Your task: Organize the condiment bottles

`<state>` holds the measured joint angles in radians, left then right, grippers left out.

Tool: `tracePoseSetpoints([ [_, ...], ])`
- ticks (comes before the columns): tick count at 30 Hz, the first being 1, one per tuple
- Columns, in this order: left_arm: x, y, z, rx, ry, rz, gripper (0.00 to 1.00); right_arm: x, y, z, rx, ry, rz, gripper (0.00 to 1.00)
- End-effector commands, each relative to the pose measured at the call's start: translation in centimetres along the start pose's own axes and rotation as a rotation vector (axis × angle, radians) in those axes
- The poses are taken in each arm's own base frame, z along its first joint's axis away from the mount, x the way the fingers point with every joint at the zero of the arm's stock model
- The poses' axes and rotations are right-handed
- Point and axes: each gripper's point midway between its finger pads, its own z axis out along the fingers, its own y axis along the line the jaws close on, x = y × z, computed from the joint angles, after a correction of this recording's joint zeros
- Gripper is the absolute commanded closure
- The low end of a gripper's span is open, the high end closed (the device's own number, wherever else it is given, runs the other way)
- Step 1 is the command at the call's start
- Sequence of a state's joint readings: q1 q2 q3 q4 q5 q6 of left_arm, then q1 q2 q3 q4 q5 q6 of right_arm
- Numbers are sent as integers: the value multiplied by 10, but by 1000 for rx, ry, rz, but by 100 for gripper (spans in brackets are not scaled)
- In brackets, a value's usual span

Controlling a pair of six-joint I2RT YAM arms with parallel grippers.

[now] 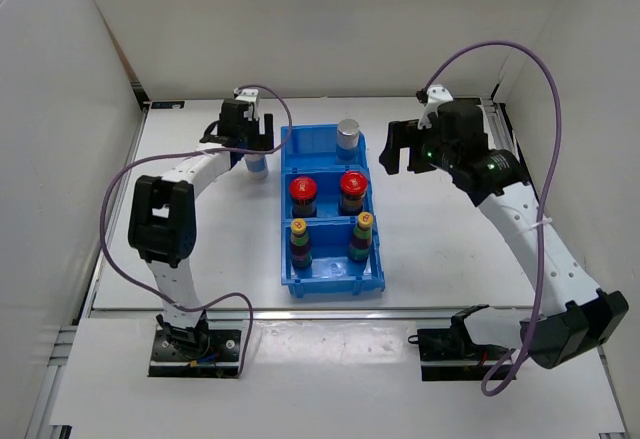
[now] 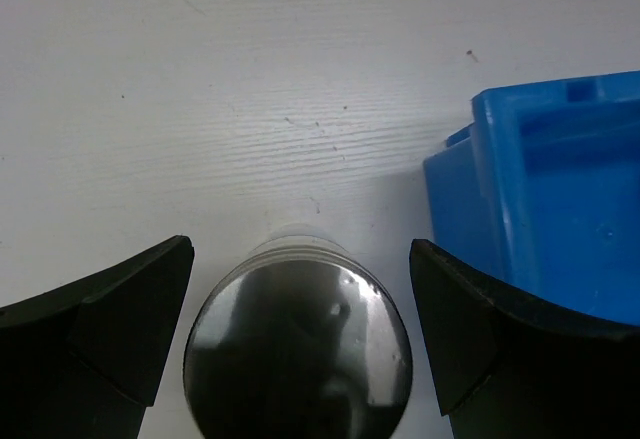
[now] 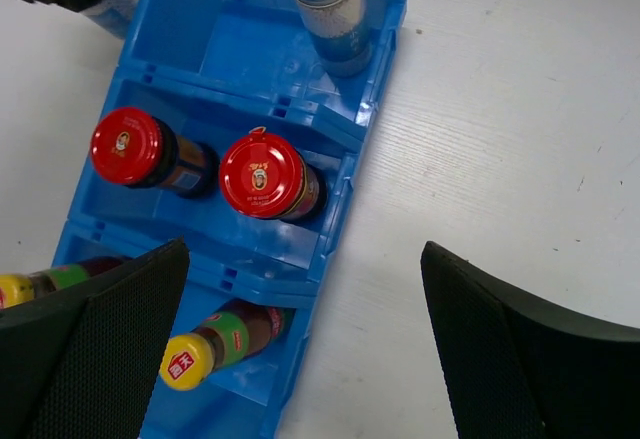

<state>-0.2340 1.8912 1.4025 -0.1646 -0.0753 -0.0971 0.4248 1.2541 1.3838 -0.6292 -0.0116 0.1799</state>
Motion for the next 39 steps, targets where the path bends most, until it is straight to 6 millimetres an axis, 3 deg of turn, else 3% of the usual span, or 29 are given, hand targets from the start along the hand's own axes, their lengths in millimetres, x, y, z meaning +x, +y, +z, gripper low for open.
tracePoseSetpoints([
  [1,-8,-5,3,-15,-21,-8,0,-10,6,-18,-40,-52,-5,0],
  [2,-8,-5,3,-15,-21,-8,2,-12,7,-21,-41,-61,-6,0],
  [4,-8,-7,2,-28,-23,-2,22,-8,4,-19,-40,-51,-10,0],
  [5,-8,-5,2,-37,-23,10,33,-6,4,-21,-40,-51,-10,0],
  [6,-12,-6,-1,-54,-35,15,58,-6,4,-21,-40,-51,-10,0],
  [7,-17,-3,-4,-70,-48,13,68,-6,5,-21,-51,-49,-21,0],
  [8,-33,-4,-16,-94,-90,24,74,1,4,-19,-48,-30,-19,0],
  [10,-60,-4,-31,-133,-153,58,79,2,8,-25,-70,-37,-20,0],
  [11,-89,-5,-48,-167,-220,81,82,5,7,-25,-70,-34,-20,0],
  [14,-132,-17,-82,-152,-329,88,82,11,8,-25,-77,-22,-19,0],
  [16,-164,-31,-101,-105,-403,93,81,16,9,-23,-85,-10,-17,0],
  [19,-189,-63,-121,56,-455,75,79,21,8,-22,-82,8,-15,0],
  [20,-190,-74,-125,116,-453,74,78,22,8,-22,-82,8,-15,0],
  [24,-173,-101,-105,203,-400,66,78,27,6,-21,-79,26,-13,0],
  [32,-104,-161,-56,323,-230,101,78,35,3,-27,-68,35,-30,0],
  [37,-69,-169,-29,309,-159,120,77,38,0,-35,-51,30,-39,0],
  [39,-65,-172,-26,300,-152,125,77,40,0,-36,-50,32,-39,0],
])
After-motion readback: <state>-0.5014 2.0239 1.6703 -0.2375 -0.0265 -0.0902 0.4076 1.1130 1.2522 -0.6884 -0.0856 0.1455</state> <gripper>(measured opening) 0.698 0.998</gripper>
